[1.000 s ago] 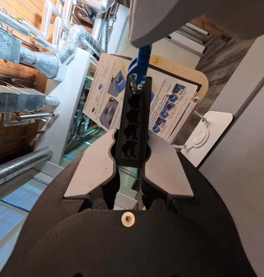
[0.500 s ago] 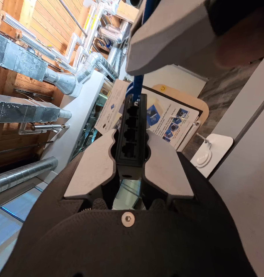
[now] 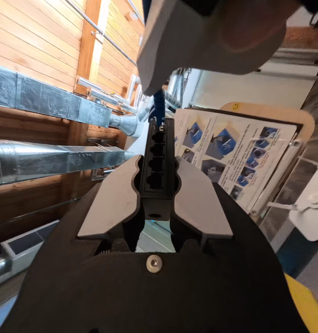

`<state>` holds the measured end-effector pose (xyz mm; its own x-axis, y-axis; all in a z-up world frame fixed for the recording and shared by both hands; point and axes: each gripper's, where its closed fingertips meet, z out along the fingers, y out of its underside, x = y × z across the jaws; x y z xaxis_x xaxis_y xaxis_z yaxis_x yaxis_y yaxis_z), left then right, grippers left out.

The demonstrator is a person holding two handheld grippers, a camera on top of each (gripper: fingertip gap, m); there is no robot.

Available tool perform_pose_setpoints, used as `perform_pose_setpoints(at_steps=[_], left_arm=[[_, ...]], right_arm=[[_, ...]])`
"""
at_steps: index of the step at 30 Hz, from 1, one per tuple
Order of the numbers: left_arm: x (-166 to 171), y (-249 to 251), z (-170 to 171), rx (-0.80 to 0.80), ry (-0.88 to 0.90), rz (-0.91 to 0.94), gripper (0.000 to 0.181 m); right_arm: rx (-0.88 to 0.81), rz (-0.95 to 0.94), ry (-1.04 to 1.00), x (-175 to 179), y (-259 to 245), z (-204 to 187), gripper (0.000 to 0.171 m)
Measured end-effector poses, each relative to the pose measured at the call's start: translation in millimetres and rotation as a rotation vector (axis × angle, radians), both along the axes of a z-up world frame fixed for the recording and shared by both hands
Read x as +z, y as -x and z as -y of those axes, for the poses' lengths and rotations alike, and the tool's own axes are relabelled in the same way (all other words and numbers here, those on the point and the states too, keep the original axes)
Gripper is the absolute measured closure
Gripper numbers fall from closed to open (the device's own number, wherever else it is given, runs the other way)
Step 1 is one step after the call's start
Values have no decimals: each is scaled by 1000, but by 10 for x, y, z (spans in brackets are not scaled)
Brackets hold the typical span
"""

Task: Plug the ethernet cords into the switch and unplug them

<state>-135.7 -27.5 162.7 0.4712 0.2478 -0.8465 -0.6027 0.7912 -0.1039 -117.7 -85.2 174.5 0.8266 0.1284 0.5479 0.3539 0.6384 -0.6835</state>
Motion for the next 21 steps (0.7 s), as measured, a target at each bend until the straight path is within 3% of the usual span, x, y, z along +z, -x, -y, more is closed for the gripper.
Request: perform_pose_setpoints(at_steps=[21], left_arm=[[57, 62, 19, 19, -7, -1, 152]], right_arm=[[30, 10, 64, 10, 36, -2, 165]])
